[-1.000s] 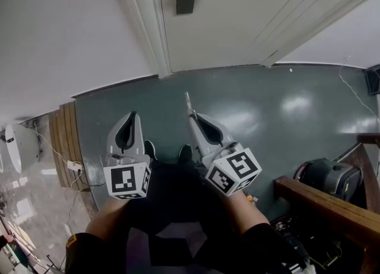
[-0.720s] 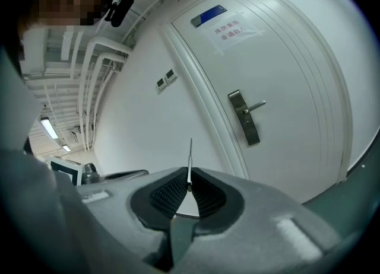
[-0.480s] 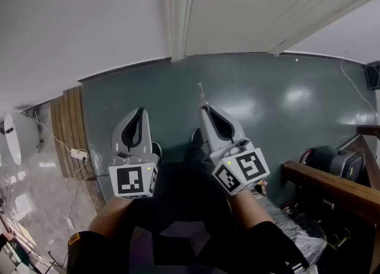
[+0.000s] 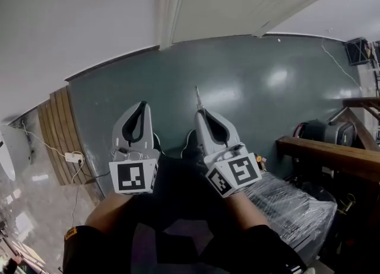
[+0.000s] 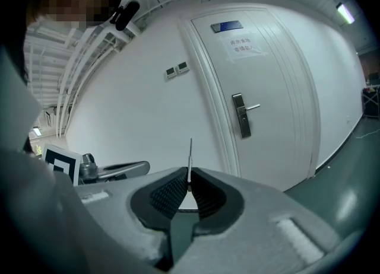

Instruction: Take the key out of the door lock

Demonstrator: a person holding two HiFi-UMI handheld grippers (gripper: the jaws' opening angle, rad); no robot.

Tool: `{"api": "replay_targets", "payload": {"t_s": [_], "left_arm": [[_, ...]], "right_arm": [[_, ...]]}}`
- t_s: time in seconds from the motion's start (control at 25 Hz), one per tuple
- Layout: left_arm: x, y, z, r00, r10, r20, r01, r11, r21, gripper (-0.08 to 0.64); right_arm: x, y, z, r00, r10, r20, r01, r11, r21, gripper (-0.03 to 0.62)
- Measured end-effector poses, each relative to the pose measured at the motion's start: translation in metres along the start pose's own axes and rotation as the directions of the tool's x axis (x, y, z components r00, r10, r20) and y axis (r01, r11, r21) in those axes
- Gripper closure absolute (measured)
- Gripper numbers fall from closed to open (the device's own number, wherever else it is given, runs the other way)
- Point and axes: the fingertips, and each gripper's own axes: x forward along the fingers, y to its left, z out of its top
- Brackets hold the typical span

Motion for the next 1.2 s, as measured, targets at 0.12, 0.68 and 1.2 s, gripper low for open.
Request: {"api": "replay_targets", "payload": {"t_s": [0.12,0.68,1.2], "left_arm": [[-0.004,-0.008,0.005,1.0,-0.004,0.011,0.004,1.0,0.009,0.541],[-0.005,-0.056,-0.004,1.0,0.026,-0.011,-0.025,0.999,0.036,0.541],[-0.004,-0.054,-0.003,1.0,0.027,-0.011,-0.026,0.999,0.042,0.541]], "right_arm": [[-0.006,0.001,-0.006,1.0,-0.015,0.004,0.015,1.0,-0.008,0.575],[-0.051,-0.041,-0.009,0.998,-0.06,0.032,0.061,0.998,-0.016,0.577],[-0.045,-0.039,-0.005,0.998,-0.052,0.033,0.053,0.998,-0.029,0.577]]}}
